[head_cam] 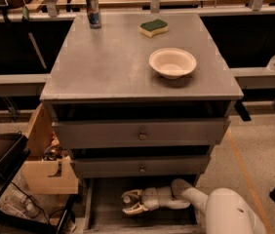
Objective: Pick water bottle from bottom drawer and place on counter
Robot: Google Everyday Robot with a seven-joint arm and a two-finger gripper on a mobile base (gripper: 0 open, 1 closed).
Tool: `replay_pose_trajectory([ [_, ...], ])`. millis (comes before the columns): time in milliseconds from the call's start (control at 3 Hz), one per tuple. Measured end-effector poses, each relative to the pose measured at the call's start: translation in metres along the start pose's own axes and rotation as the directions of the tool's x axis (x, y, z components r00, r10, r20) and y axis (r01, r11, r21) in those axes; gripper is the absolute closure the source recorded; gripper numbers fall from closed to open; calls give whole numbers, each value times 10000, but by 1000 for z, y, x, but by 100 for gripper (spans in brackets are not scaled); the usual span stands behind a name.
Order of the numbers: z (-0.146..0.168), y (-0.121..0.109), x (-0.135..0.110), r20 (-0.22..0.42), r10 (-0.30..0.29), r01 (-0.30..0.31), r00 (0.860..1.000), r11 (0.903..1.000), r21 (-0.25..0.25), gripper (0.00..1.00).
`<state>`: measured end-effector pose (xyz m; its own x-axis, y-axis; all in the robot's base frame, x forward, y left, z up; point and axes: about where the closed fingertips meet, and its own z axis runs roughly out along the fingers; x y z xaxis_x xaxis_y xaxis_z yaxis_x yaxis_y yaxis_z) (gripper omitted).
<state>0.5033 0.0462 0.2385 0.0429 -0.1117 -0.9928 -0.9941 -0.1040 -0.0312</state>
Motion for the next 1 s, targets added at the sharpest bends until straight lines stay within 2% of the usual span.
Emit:
replay_pose_trajectory([
  [333, 2, 1, 0, 21, 12, -12, 10000, 10000, -29, 100],
  [667, 6, 4, -5, -17, 8, -8, 10000, 10000, -50, 100],
  [1000, 3, 10, -32, 139, 38, -41, 9999, 9997, 256, 100],
])
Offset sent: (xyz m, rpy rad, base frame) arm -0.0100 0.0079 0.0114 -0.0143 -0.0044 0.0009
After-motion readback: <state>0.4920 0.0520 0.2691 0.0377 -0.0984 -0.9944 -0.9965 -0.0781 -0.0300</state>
